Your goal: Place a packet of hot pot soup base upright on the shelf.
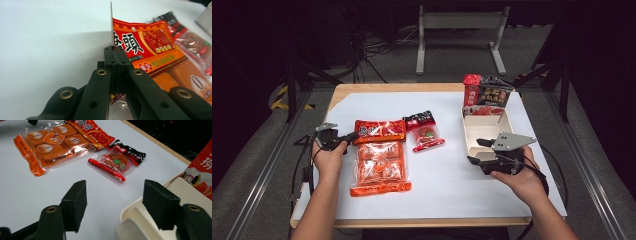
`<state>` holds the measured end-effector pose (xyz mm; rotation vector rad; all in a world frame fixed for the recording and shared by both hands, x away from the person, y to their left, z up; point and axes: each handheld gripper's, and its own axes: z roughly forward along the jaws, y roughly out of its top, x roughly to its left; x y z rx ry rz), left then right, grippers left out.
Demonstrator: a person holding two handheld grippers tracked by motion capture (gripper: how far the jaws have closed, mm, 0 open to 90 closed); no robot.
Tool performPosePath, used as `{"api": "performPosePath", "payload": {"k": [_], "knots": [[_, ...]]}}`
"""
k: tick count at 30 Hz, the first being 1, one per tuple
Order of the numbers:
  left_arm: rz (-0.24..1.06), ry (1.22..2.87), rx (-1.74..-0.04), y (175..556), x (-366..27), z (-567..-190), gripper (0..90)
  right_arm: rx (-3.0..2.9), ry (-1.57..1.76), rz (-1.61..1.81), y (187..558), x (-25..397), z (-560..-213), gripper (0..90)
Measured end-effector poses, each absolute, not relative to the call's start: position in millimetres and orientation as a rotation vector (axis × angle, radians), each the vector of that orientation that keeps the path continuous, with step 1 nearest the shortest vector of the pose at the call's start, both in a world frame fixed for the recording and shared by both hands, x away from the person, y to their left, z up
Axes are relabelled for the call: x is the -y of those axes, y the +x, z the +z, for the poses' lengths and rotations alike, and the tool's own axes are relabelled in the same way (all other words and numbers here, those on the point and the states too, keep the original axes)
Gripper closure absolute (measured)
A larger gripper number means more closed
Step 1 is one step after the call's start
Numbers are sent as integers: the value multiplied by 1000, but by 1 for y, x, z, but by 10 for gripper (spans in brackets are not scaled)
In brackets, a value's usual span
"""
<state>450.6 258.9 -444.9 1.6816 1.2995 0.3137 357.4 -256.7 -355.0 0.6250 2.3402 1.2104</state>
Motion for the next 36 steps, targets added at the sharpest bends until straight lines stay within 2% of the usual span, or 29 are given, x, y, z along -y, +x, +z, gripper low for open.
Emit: {"api": "performPosePath", "payload": {"k": [15, 27, 36], "knots": [[351, 1590, -1145, 421, -261, -398, 900, -2315, 585, 1254, 358, 251, -351, 517], [380, 1563, -1034, 399, -254, -372, 900, -2307, 572, 1372, 365, 240, -344, 546], [414, 1567, -914, 381, -242, -349, 900, -2315, 588, 1439, 372, 225, -338, 508]]}}
